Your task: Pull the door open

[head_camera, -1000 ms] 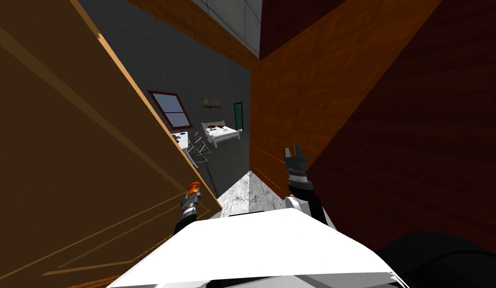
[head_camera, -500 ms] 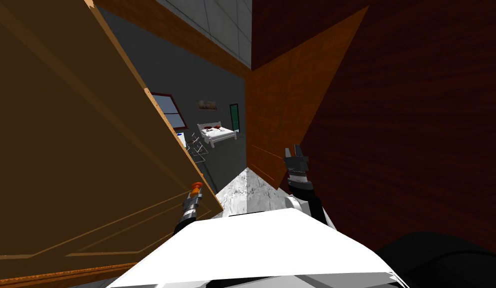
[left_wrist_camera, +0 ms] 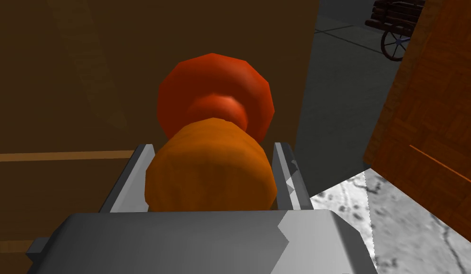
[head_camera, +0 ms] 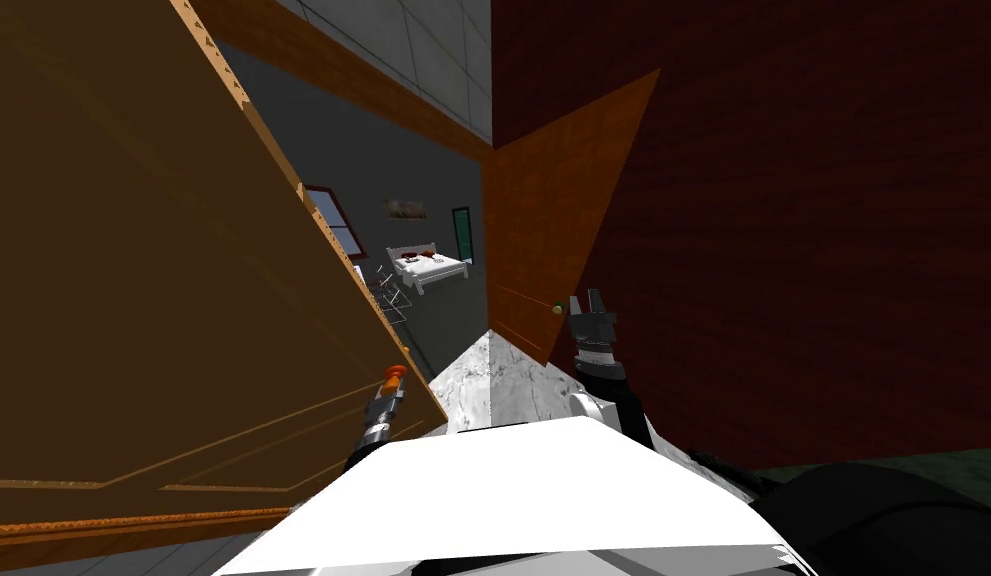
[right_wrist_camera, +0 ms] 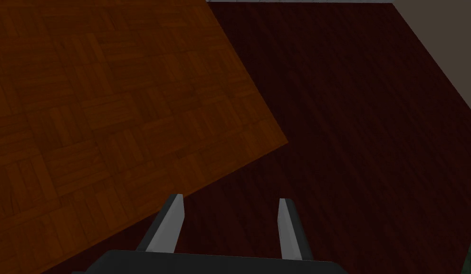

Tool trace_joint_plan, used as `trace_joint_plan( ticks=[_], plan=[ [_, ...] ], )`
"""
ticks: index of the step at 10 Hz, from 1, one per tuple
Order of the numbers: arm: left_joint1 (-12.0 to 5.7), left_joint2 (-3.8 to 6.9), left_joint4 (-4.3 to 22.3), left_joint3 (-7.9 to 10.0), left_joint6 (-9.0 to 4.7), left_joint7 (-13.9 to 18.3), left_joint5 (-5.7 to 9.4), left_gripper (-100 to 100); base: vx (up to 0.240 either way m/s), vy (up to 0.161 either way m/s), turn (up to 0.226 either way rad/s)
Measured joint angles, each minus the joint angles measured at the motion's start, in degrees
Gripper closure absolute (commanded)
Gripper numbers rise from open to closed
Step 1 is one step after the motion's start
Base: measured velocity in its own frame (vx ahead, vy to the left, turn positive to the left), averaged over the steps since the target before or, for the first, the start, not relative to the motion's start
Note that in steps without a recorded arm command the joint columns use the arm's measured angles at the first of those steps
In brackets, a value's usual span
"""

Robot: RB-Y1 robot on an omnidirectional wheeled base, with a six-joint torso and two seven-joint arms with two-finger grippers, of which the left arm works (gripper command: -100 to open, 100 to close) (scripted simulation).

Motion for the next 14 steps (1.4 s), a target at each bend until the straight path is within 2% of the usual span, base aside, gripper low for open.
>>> trace_joint_plan(
  ticks=[3,5,6,7,14],
  plan=[
    [0.6,1.52,0.7,-2.46,-1.8,2.7,-1.41,100,-0.233,0.026,-0.101],
    [1.95,2.61,-0.5,-3.7,-2.33,3.8,-2.1,100,-0.162,0.009,-0.056],
    [2.15,2.59,-0.5,-3.89,-2.29,3.9,-2.18,100,-0.151,0.013,-0.102],
    [2.37,3.01,-0.4,-4.24,-2.62,4.4,-2.35,100,-0.201,0.048,-0.127],
    [4.1,6.45,0.2,-7.79,-6.55,8.8,-4.34,100,-0.206,0.028,-0.108]
  ],
)
